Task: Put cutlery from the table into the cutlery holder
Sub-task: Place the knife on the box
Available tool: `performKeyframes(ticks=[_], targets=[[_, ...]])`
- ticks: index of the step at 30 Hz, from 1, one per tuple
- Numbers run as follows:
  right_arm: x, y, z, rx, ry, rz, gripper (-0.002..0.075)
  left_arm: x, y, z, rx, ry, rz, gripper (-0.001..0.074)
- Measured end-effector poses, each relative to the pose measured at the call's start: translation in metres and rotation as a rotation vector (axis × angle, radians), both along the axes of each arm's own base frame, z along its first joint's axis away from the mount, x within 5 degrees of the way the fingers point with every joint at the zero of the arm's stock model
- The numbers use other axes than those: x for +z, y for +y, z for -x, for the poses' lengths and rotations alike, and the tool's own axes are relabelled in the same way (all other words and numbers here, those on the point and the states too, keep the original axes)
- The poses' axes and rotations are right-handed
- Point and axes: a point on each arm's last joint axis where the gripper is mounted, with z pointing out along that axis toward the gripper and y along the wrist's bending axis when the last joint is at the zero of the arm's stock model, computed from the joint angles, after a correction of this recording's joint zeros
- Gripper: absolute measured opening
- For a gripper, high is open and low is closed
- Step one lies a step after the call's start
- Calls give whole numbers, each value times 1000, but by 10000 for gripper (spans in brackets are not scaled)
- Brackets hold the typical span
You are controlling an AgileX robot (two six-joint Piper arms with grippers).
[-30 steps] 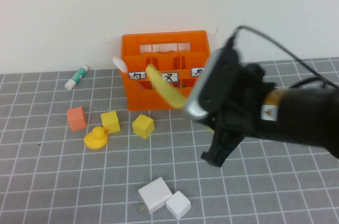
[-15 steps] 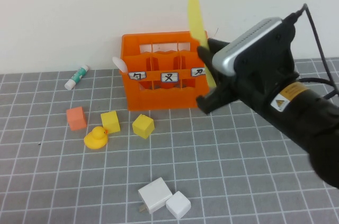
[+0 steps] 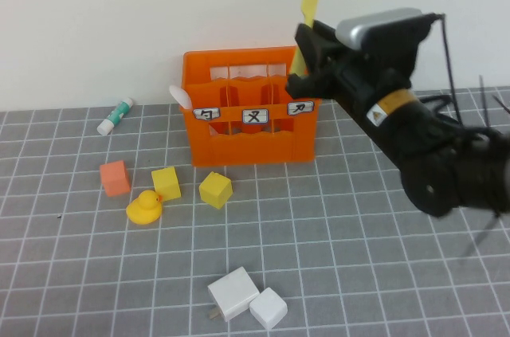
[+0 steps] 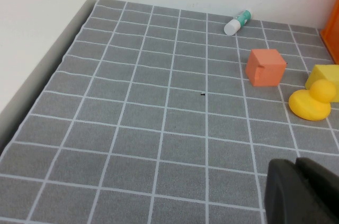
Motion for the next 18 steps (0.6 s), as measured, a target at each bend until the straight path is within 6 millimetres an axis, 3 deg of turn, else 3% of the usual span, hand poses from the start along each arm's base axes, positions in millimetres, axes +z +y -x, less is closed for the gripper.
performKeyframes(ticks=[8, 14, 18], targets=[[-21, 5, -41, -6, 10, 14, 118, 0, 0, 0, 0, 0, 1, -1], [-45, 8, -51, -4, 53, 54, 118, 0, 0, 0, -2, 0, -5, -1], [-51, 9, -51, -2, 67, 83, 118, 0, 0, 0, -2, 0, -5, -1]])
